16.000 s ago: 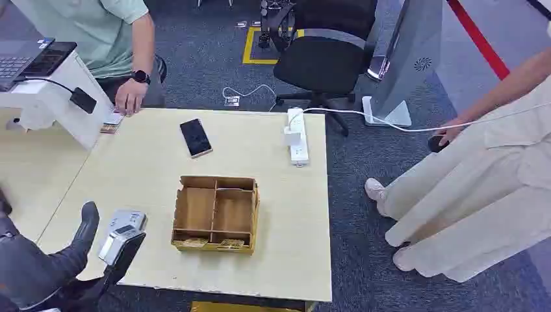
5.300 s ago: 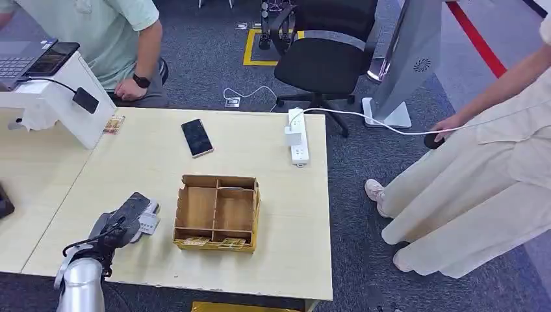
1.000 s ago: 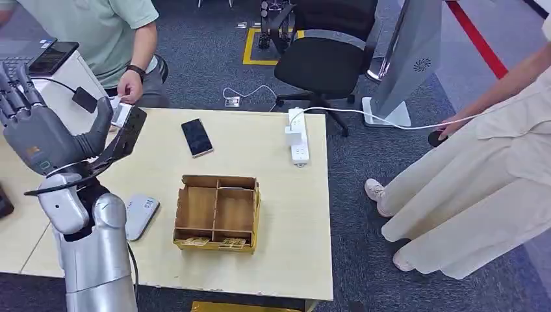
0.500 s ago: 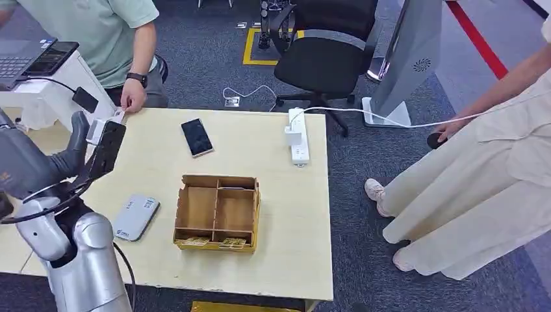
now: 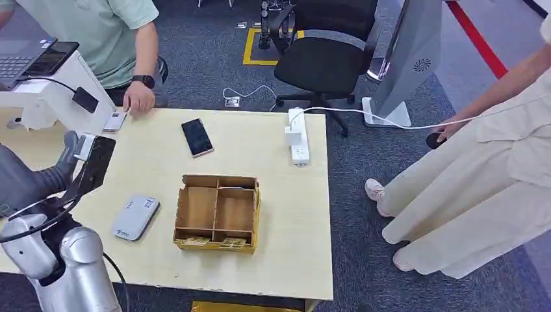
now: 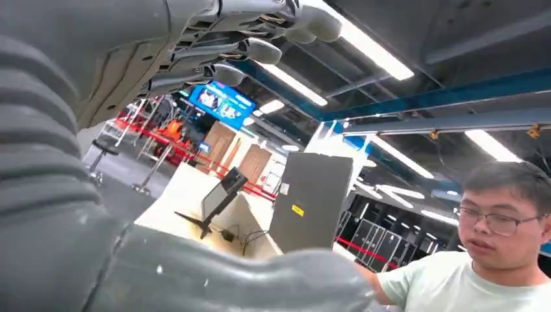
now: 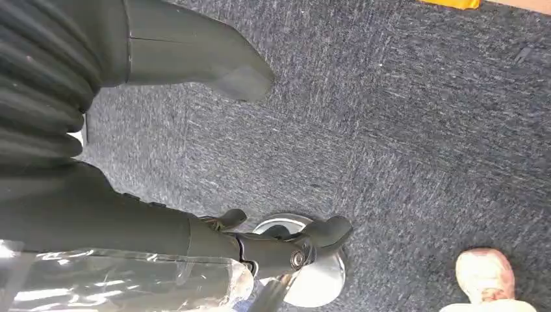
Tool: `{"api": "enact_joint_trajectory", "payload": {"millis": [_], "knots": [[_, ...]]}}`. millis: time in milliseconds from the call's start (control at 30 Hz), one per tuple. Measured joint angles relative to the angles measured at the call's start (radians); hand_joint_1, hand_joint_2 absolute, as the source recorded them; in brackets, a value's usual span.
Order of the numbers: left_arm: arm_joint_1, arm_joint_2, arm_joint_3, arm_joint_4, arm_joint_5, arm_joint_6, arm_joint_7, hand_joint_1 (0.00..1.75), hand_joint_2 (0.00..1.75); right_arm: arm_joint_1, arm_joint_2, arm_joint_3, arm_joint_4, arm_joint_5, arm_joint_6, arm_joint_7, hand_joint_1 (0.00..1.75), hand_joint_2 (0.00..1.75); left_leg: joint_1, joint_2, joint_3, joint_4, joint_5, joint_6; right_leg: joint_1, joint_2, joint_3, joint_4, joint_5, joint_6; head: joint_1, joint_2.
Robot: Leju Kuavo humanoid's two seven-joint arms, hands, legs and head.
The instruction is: Pass the card to the sensor for recognition and then transmit it.
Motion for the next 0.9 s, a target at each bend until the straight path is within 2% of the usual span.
{"api": "enact_joint_trajectory", "payload": {"millis": [400,567,733,900], "knots": [[0.115,0.019,0.059,-0.009,0.022,0.018,-0.042,0.00,1.75,0.006,0.001,-0.027,-0.017,-0.001,-0.002,-0.002,0.00,1.75,0.000,0.000,0.000,0.000,0.000,0.000,0.000,0.000,0.000,0.000,0.000,0.000,0.000,0.000],[0.149,0.021,0.074,-0.009,0.001,0.016,-0.046,0.00,1.75,0.007,0.001,-0.031,-0.021,-0.008,-0.002,-0.002,0.00,1.75,0.000,0.000,0.000,0.000,0.000,0.000,0.000,0.000,0.000,0.000,0.000,0.000,0.000,0.000],[0.212,0.024,0.084,-0.009,-0.017,0.026,-0.078,0.00,1.75,0.010,0.002,-0.035,-0.026,-0.016,-0.002,-0.004,0.00,1.75,0.000,0.000,0.000,0.000,-0.001,0.000,0.000,0.000,0.000,0.000,0.000,0.000,0.000,0.000],[0.294,0.033,0.098,-0.009,-0.071,0.043,-0.079,0.00,1.75,0.013,0.002,-0.042,-0.034,-0.019,-0.003,-0.011,0.00,1.75,0.000,0.001,0.000,0.000,-0.001,0.001,0.000,0.001,-0.001,-0.001,-0.001,0.001,0.000,0.000]]}}
